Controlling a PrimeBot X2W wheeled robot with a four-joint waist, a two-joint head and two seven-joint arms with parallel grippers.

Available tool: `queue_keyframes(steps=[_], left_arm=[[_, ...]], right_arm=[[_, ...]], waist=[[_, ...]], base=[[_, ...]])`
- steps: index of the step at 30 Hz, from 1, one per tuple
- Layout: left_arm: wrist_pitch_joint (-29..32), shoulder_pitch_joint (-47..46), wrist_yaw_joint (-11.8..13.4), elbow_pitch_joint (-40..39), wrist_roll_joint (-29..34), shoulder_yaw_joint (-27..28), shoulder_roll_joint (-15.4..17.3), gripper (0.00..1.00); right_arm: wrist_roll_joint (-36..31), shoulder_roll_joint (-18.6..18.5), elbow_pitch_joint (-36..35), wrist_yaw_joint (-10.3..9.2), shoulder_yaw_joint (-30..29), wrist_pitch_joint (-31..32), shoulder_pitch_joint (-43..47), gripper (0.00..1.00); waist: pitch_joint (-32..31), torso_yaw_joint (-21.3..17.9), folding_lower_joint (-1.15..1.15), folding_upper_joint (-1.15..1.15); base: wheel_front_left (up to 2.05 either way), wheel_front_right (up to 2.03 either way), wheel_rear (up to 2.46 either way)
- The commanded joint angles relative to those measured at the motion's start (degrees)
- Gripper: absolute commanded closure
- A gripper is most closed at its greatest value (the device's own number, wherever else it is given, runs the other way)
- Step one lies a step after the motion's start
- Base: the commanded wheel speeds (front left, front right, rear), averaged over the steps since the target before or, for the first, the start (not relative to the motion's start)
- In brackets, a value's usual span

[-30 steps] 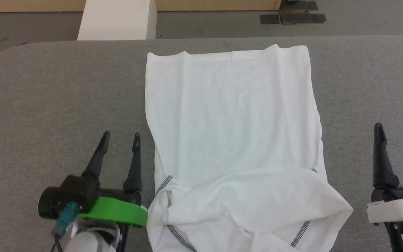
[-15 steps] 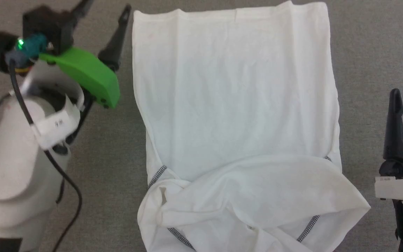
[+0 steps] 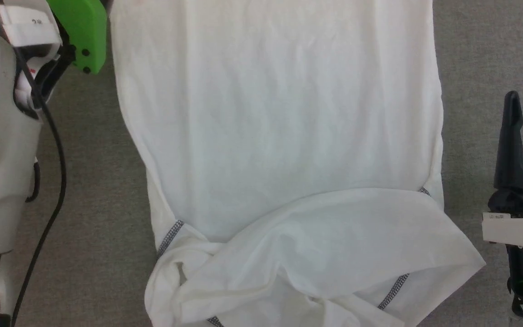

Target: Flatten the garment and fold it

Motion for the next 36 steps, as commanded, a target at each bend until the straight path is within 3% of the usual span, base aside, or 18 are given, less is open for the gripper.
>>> queue_keyframes(steps=[1,7,13,14,15,20,24,30,36], left_arm=[[1.3,-1.3,0.0,0.9,-1.2,0.4,0.1,0.00],[6.9,-2.7,0.8,3.0,-3.6,1.4,0.9,0.00],[8.0,-3.0,2.8,3.4,-2.8,2.0,2.4,0.00],[7.7,-3.0,2.8,3.3,-2.8,2.0,2.5,0.54],[7.2,-2.9,2.8,3.1,-2.6,1.9,2.6,1.00],[7.4,-2.4,2.4,2.9,-3.3,1.5,2.4,1.00],[6.8,-2.2,2.4,2.5,-4.1,1.7,2.0,1.00],[4.9,-2.3,2.4,1.8,-4.8,1.7,0.9,1.00],[3.7,-3.2,2.1,1.8,-5.4,0.8,-0.9,1.00]], right_arm=[[0.3,0.0,0.3,-0.08,0.0,-0.5,-0.8,0.00],[0.5,0.0,1.0,-0.08,0.2,-0.9,-0.7,0.00],[0.8,0.0,1.3,-0.08,0.5,-1.3,-0.3,0.00],[0.9,0.0,1.3,-0.08,0.5,-1.3,-0.2,0.00],[0.9,0.0,1.3,-0.08,0.5,-1.4,-0.2,0.00],[0.2,0.0,0.7,-0.08,0.5,-0.7,-0.6,0.00],[-1.4,-0.1,-1.9,-0.08,1.6,3.3,-4.2,0.00],[0.3,-7.4,-5.4,-0.08,0.7,14.9,-18.9,0.00],[4.6,-12.8,3.7,-0.08,1.6,31.4,-35.9,0.00]], waist=[[2.9,-3.0,-0.01,0.00],[4.3,-4.9,-0.01,0.00],[5.2,-6.1,-0.01,0.00],[5.3,-6.1,-0.01,0.00],[5.4,-6.2,-0.01,0.00],[5.1,-5.6,-0.01,0.00],[4.5,-4.8,-0.01,0.00],[4.5,-3.2,-0.01,0.00],[5.7,-1.3,-0.01,0.00]], base=[[0.00,0.00,0.00],[0.00,0.00,0.00],[0.00,0.00,0.00],[0.00,0.00,0.00],[0.00,0.00,0.00],[0.00,0.00,0.00],[0.00,0.00,0.00],[0.00,0.00,0.00],[0.00,0.00,0.00]])
